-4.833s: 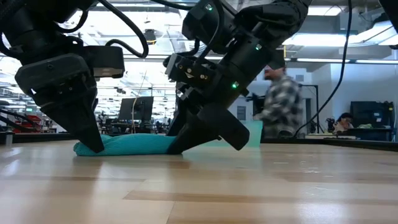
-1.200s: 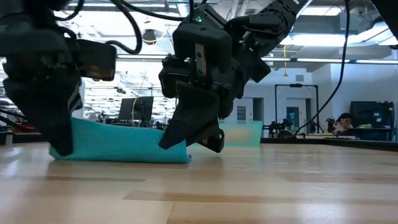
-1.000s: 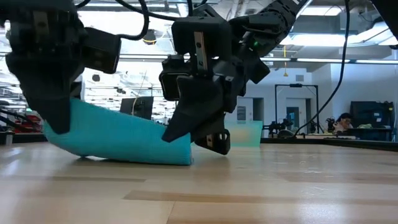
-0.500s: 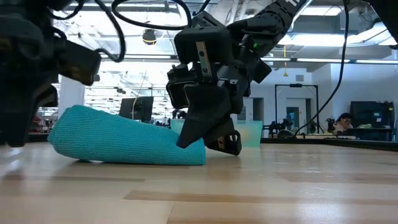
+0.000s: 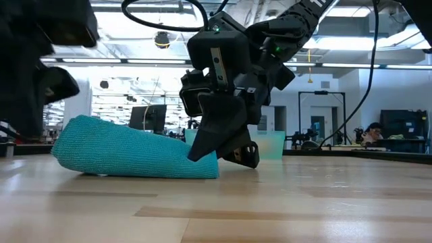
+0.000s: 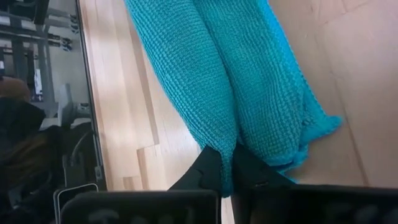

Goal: Roll microfiber towels into tight, uniform cylinder then place into a basket
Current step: Roll the blue microfiber cloth on the table

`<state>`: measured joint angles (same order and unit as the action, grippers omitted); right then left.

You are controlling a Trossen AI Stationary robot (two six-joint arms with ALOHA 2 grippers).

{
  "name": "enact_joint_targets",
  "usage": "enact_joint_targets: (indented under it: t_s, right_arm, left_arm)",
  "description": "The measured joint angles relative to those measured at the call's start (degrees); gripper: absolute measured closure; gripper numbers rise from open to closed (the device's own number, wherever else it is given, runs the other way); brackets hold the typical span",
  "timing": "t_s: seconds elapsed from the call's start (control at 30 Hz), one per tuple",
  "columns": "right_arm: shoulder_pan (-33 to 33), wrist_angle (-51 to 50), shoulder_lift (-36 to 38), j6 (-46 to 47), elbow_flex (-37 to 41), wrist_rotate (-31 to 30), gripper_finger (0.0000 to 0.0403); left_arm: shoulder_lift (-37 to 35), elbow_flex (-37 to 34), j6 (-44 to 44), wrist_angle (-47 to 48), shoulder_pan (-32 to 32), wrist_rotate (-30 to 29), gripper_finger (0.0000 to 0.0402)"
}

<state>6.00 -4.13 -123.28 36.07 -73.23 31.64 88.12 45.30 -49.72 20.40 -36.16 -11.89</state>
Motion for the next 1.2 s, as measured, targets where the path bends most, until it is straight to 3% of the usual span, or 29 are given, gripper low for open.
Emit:
enact_joint_targets:
  t_s: [0.13,0.37,0.47,0.67,1.2]
  right_arm:
    - [0.0,0.1,0.0,0.0,0.0,0.0,0.0381]
    - [0.0,0.1,0.0,0.0,0.0,-0.2,0.0375]
    - [0.0,0.2,0.0,-0.4,0.0,-0.2,0.0382]
    - [0.0,0.2,0.0,-0.5,0.0,-0.3,0.0371]
    - [-0.1,0.3,0.0,-0.6,0.0,-0.2,0.0378]
  left_arm:
    - [0.0,1.4,0.4,-1.2,-2.8,-4.4,0.0401]
    - [0.0,5.8,10.3,-2.6,-3.3,-12.3,0.0401]
    - [1.0,5.8,11.1,-3.2,-1.2,-11.3,0.0401]
    - [6.3,5.7,12.7,-6.4,1.7,-3.8,0.0401]
    - [7.5,5.7,11.0,-5.1,2.8,-10.5,0.0402]
